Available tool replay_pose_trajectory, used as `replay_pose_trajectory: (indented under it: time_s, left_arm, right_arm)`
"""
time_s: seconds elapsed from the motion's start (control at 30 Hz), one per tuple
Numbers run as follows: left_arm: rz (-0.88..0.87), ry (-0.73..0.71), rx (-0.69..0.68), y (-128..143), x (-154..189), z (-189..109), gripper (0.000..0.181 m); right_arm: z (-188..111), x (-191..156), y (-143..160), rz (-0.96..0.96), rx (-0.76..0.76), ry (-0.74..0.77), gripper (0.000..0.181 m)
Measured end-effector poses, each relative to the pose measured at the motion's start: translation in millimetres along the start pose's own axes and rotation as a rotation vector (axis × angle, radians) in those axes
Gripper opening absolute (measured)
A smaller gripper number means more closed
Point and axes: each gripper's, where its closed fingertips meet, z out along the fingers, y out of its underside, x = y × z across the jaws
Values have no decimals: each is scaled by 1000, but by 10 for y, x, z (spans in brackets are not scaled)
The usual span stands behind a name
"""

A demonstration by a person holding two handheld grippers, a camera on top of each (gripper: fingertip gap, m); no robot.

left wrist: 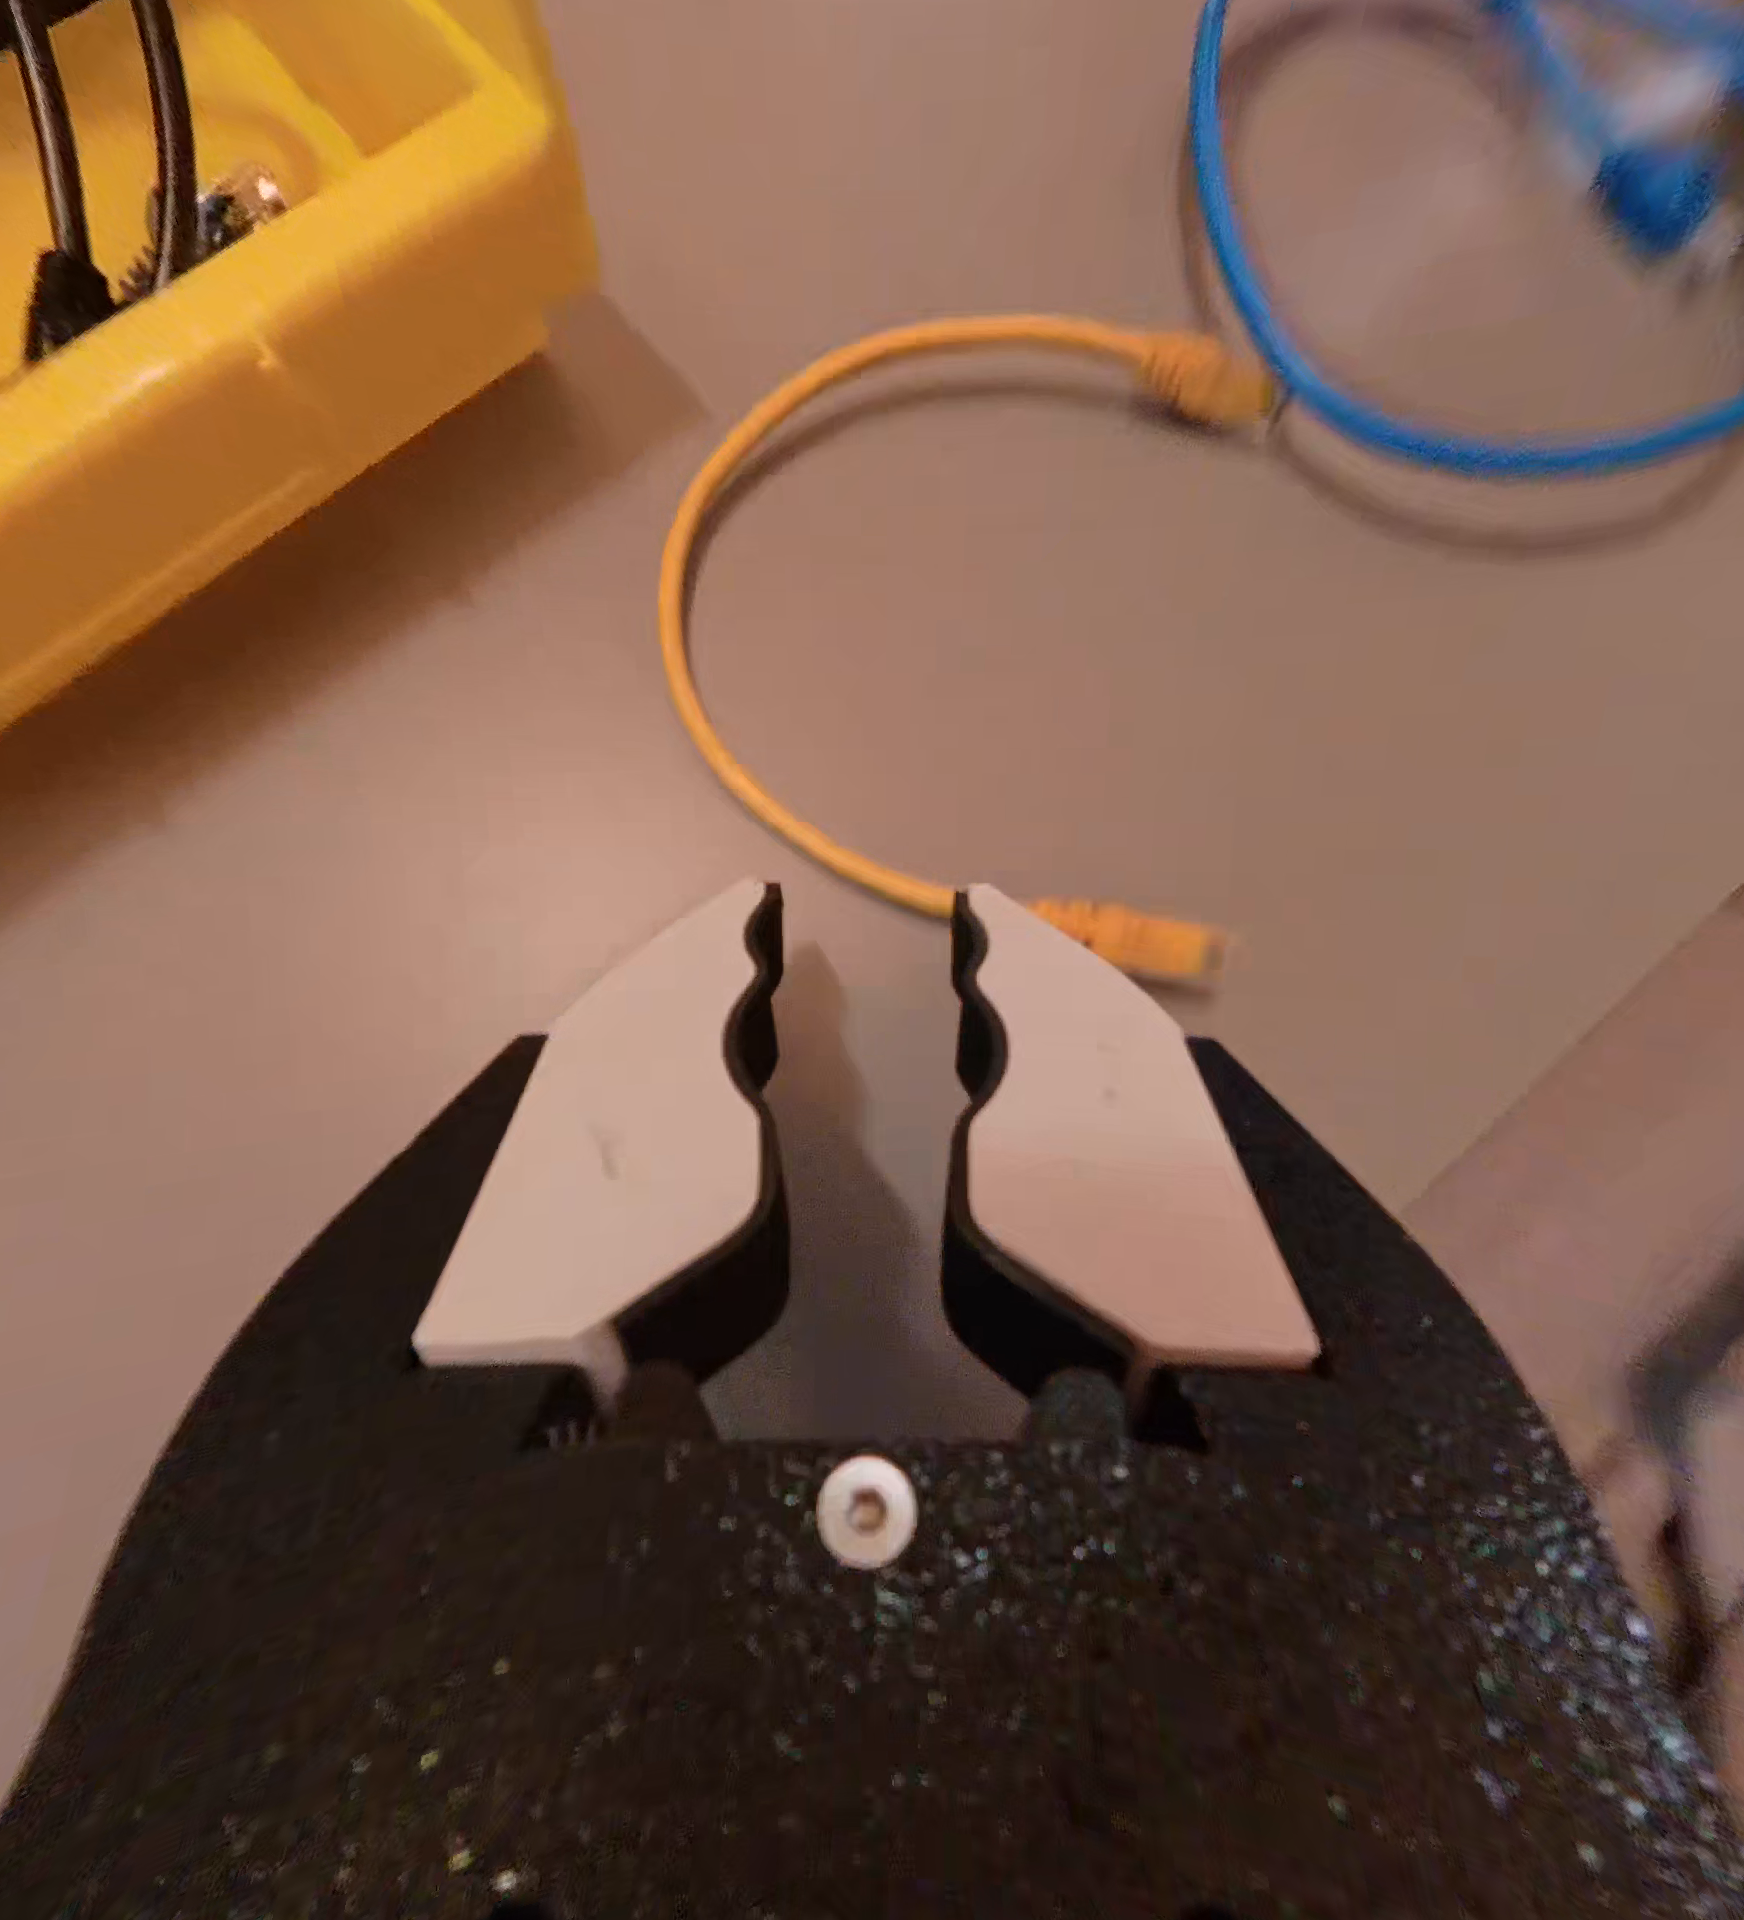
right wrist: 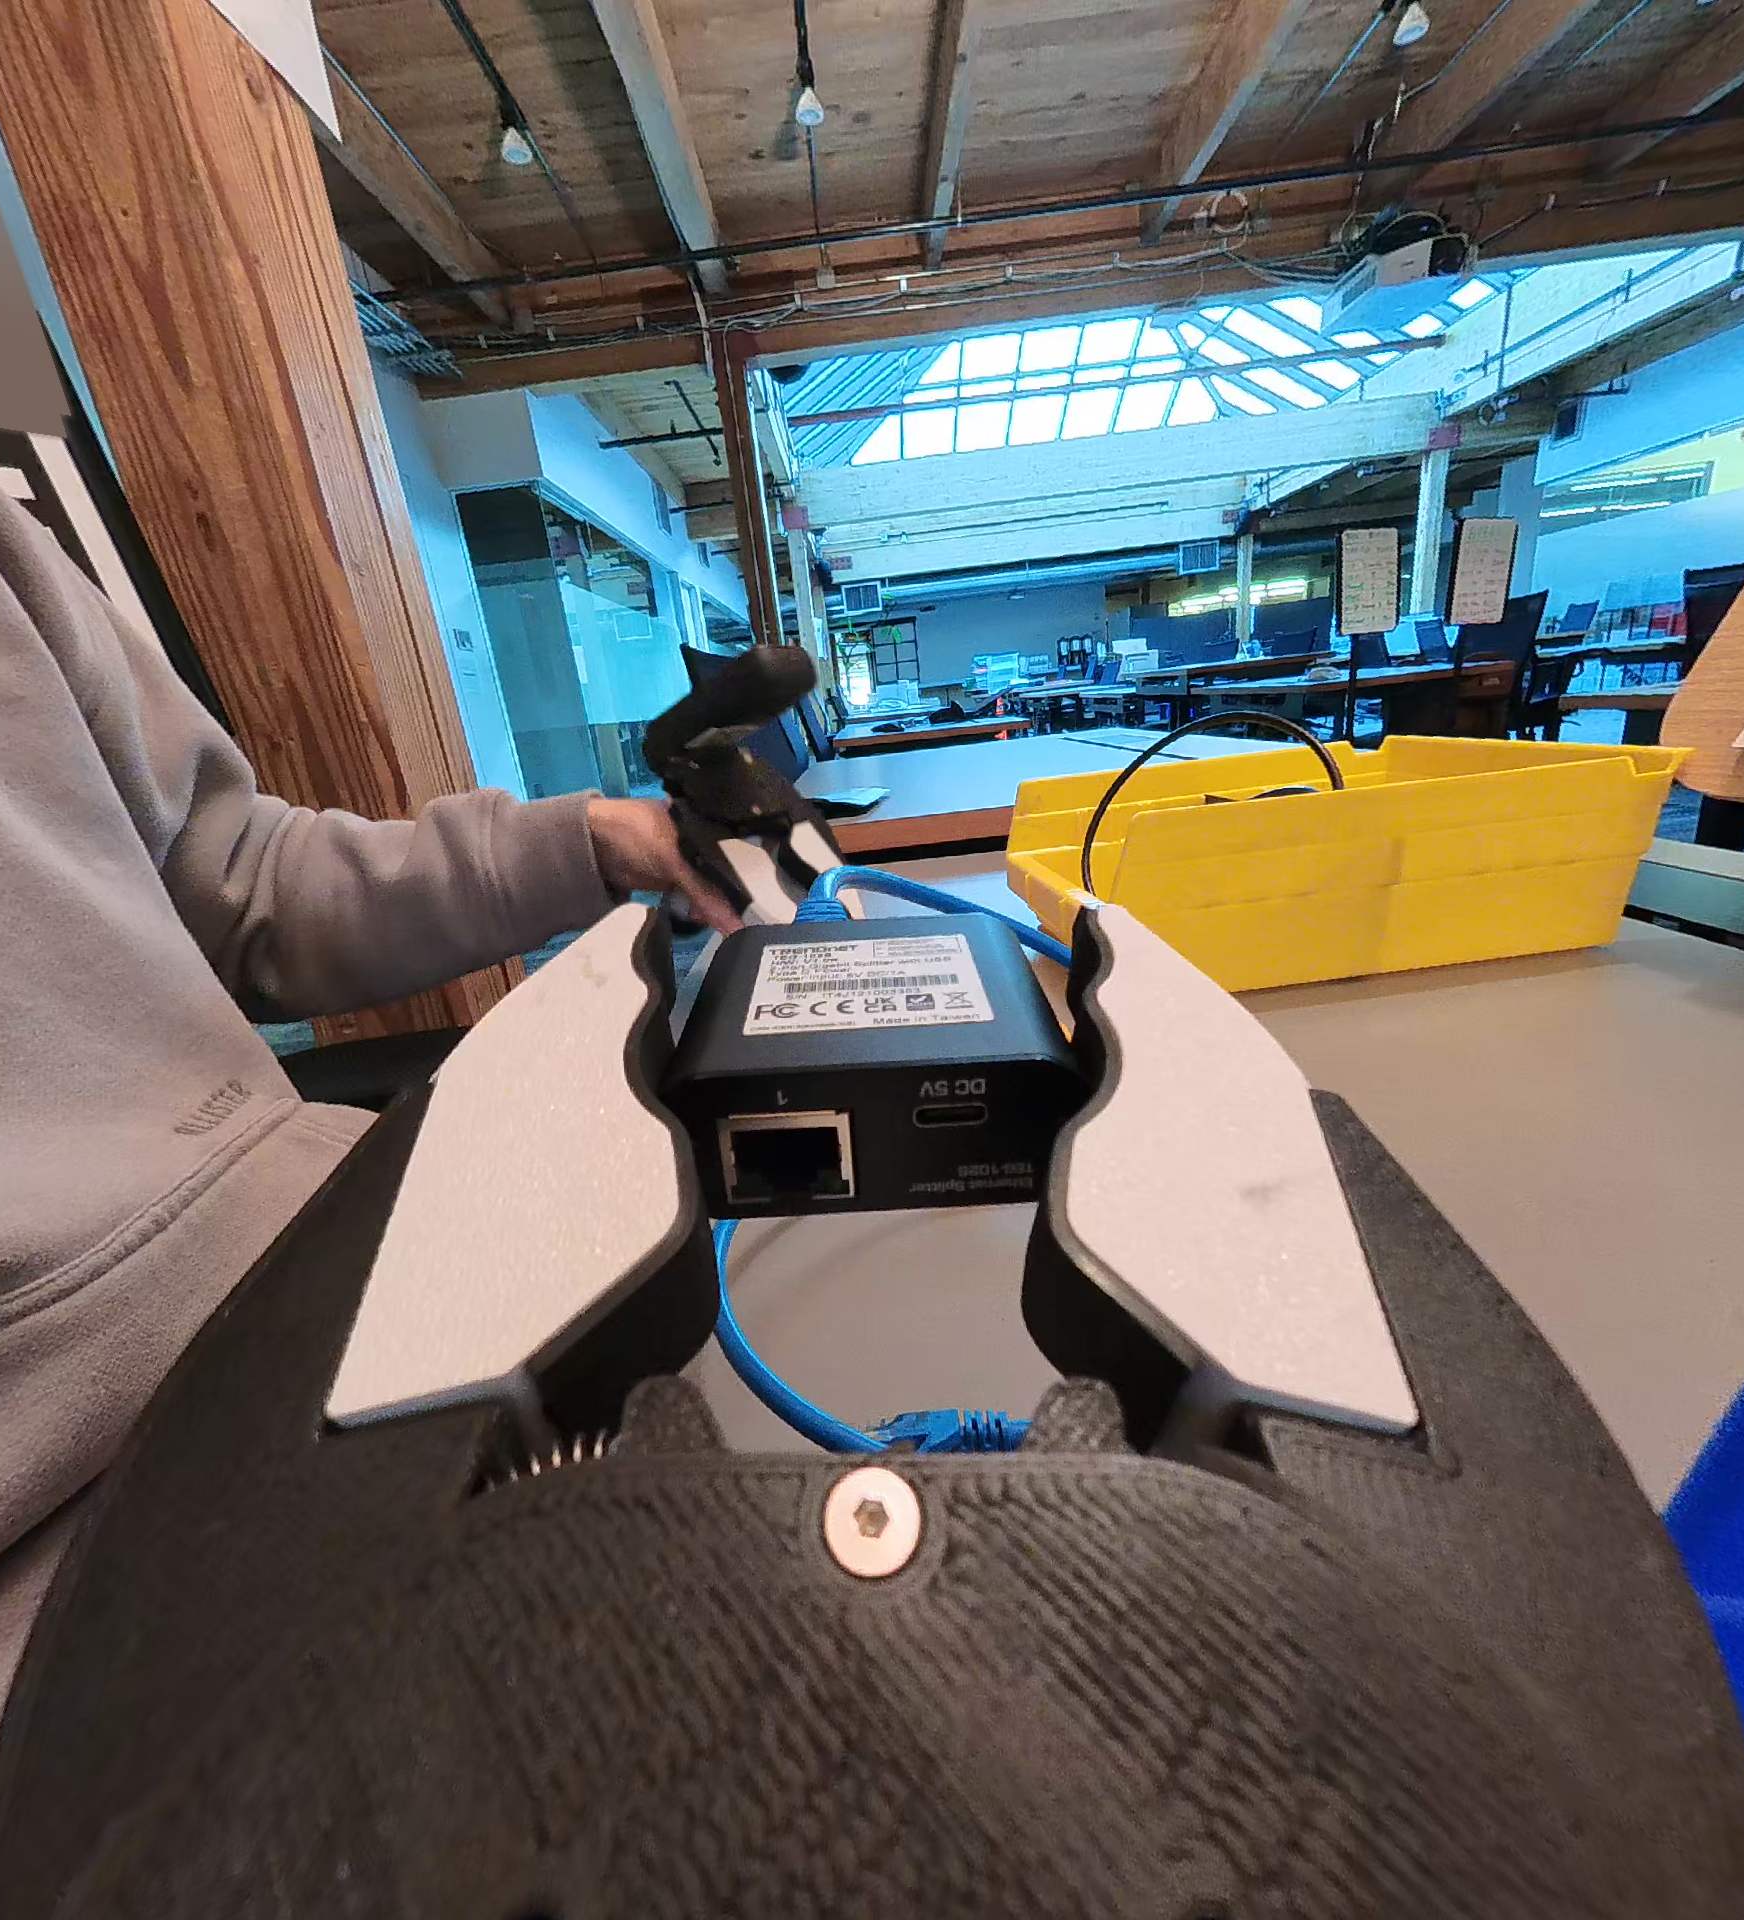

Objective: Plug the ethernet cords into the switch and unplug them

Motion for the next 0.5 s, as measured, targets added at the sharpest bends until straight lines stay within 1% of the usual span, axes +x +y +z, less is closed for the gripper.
replay_pose_trajectory:
  time_s: [0.07, 0.13, 0.17, 0.2, 0.3, 0.4, 0.43, 0.5]
  left_arm:
    - [226, -24, -52, 36, -20, -77, 32]
    - [478, 85, -61, 49, 152, -110, 36]
    - [565, 143, -68, 68, 226, -99, 41]
    - [626, 175, -72, 64, 252, -66, 41]
    - [721, 267, -62, 21, 301, 56, 35]
    - [718, 409, -157, 132, 433, 143, 22]
    - [722, 425, -185, 164, 462, 179, 20]
    - [717, 444, -193, 164, 541, 236, 20]
  right_arm:
    - [2, -5, 3, -1, -2, -3, 74]
    - [4, -8, 5, 2, -3, -7, 74]
    - [4, -10, 5, 4, -4, -12, 74]
    - [4, -9, 5, 6, -4, -12, 74]
    - [2, -7, 2, 5, -1, -10, 74]
    - [3, -15, 4, -4, -2, -9, 74]
    - [3, -19, 5, -5, -3, -11, 74]
    - [4, -20, 5, -3, -3, -13, 74]
